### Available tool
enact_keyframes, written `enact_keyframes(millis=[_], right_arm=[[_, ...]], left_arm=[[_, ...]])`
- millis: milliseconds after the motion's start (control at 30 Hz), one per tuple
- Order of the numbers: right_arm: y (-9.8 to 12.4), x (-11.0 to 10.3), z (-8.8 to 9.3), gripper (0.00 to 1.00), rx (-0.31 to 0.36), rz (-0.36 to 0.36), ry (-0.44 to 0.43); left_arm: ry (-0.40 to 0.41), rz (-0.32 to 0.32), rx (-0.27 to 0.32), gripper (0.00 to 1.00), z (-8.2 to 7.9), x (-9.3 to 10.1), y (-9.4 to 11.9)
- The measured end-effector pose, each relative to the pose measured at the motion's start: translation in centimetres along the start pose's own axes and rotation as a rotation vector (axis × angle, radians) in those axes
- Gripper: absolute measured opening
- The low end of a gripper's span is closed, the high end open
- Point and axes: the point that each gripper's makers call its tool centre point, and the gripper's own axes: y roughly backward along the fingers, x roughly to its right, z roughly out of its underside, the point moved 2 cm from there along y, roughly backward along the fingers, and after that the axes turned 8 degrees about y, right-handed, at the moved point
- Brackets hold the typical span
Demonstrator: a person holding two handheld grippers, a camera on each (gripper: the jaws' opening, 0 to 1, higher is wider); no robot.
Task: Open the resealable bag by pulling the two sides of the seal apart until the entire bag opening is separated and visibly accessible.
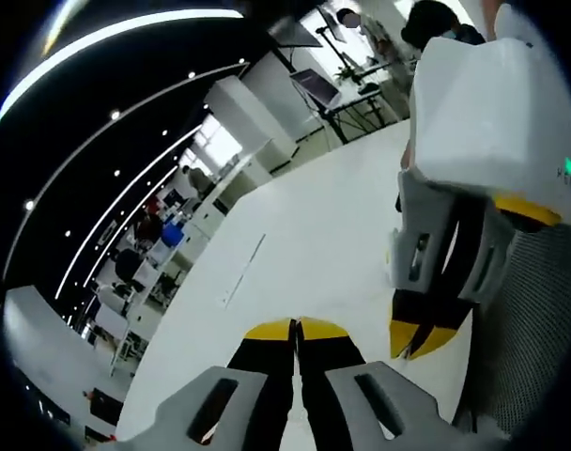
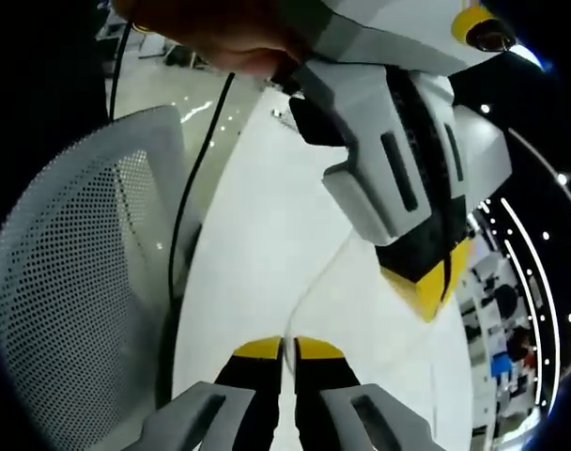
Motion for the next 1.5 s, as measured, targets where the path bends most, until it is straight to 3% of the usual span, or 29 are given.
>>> enact_keyframes(millis=[367, 600, 1133, 1233, 1367, 1500], right_arm=[[0.2, 0.5, 0.3, 0.00, -0.005, 0.029, -0.024], [0.2, 0.3, 0.4, 0.00, -0.006, 0.033, -0.051], [0.1, -3.0, 0.7, 0.03, 0.005, -0.031, -0.182], [0.3, -3.8, 0.9, 0.09, 0.008, -0.057, -0.276], [1.0, -3.8, 0.9, 0.09, 0.033, -0.041, -0.393], [1.7, -3.8, 1.5, 0.10, 0.032, -0.030, -0.443]], left_arm=[[-0.009, -0.035, 0.047, 0.00, -1.2, -0.3, 0.3], [-0.008, -0.020, 0.037, 0.00, -0.8, 0.1, 0.3], [0.058, 0.119, -0.085, 0.00, 4.2, 4.9, -0.3], [0.074, 0.135, -0.105, 0.00, 5.1, 5.4, -0.6], [0.076, 0.155, -0.129, 0.00, 6.0, 6.0, -1.2], [0.081, 0.169, -0.144, 0.00, 6.7, 6.4, -1.6]])
